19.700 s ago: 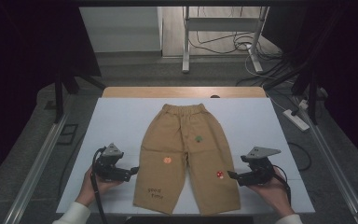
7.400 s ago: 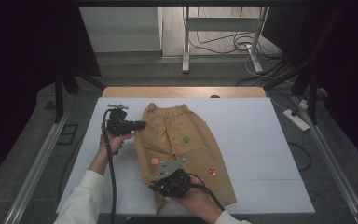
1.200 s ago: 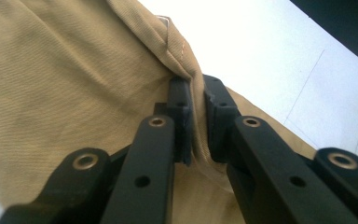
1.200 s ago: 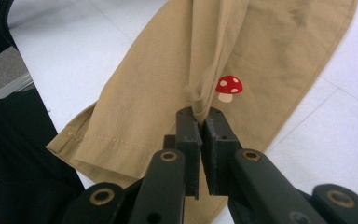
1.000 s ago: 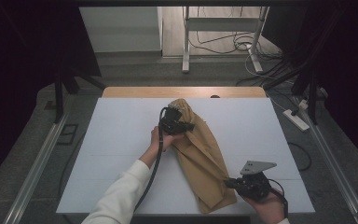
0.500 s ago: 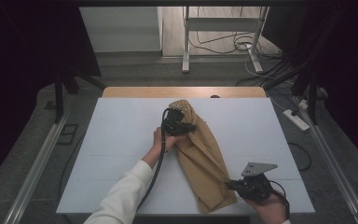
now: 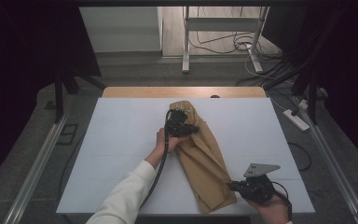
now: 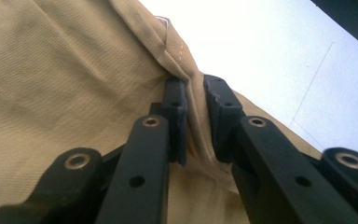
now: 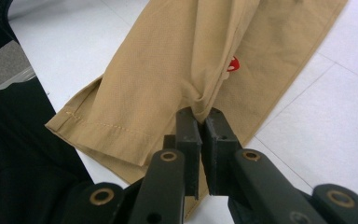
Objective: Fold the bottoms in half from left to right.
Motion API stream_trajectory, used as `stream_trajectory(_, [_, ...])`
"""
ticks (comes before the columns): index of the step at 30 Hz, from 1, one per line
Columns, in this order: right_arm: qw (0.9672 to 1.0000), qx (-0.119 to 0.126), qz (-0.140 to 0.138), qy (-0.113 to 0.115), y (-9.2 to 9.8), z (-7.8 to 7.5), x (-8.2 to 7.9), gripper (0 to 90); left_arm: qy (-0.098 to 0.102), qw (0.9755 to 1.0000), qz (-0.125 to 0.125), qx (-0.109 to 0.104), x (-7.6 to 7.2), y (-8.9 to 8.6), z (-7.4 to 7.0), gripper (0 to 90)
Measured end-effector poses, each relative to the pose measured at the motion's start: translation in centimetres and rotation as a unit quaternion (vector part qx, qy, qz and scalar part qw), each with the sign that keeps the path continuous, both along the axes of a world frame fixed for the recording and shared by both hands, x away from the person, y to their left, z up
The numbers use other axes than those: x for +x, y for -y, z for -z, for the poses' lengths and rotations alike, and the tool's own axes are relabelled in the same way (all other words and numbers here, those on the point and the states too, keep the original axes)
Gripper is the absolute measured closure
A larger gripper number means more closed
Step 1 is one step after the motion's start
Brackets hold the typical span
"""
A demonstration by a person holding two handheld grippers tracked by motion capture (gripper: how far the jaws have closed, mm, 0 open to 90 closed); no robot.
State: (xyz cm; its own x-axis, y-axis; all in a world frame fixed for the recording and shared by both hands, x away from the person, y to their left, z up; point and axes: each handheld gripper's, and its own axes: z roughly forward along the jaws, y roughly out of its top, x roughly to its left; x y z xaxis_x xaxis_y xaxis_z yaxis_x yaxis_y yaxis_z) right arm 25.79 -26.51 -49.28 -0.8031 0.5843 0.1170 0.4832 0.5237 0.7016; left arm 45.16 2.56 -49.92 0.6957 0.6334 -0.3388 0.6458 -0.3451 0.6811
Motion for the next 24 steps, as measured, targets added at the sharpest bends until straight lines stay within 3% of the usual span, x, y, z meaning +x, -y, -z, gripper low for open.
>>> stream_trajectory(5, [1.0000, -0.001, -0.004, -0.002, -0.1, 0.0, 0.0, 83.3, 0.001, 1.0000, 0.000, 0.003, 0.0, 0.2, 0.1, 73.4])
stream_trajectory(7, [1.0000, -0.003, -0.001, 0.000, -0.1, 0.1, 0.0, 78.6, 0.005, 1.0000, -0.005, 0.004, -0.1, 0.4, -0.1, 56.8])
stream_trajectory(9, [0.9998, -0.009, 0.009, 0.014, 0.0, 0.2, 0.0, 63.3, 0.010, 0.9999, -0.005, 0.004, -0.3, 0.4, -0.3, 40.4])
stream_trajectory(11, [0.9991, -0.012, 0.027, 0.031, 0.1, 0.1, 0.0, 48.7, 0.017, 0.9998, -0.008, 0.005, -0.6, 0.2, -0.6, 33.0])
stream_trajectory(15, [0.9971, -0.001, 0.056, 0.051, 0.5, -0.2, 0.1, 37.0, 0.022, 0.9997, -0.006, 0.004, -1.1, -0.4, -1.0, 31.1])
stream_trajectory(19, [0.9966, 0.004, 0.062, 0.054, 0.8, -0.4, 0.4, 36.8, 0.029, 0.9995, 0.002, 0.007, -2.0, -1.5, -1.1, 31.3])
stream_trajectory(24, [0.9968, -0.007, 0.058, 0.055, 0.6, -0.2, 1.0, 39.2, 0.034, 0.9994, 0.003, 0.005, -3.1, -2.9, -1.2, 31.0])
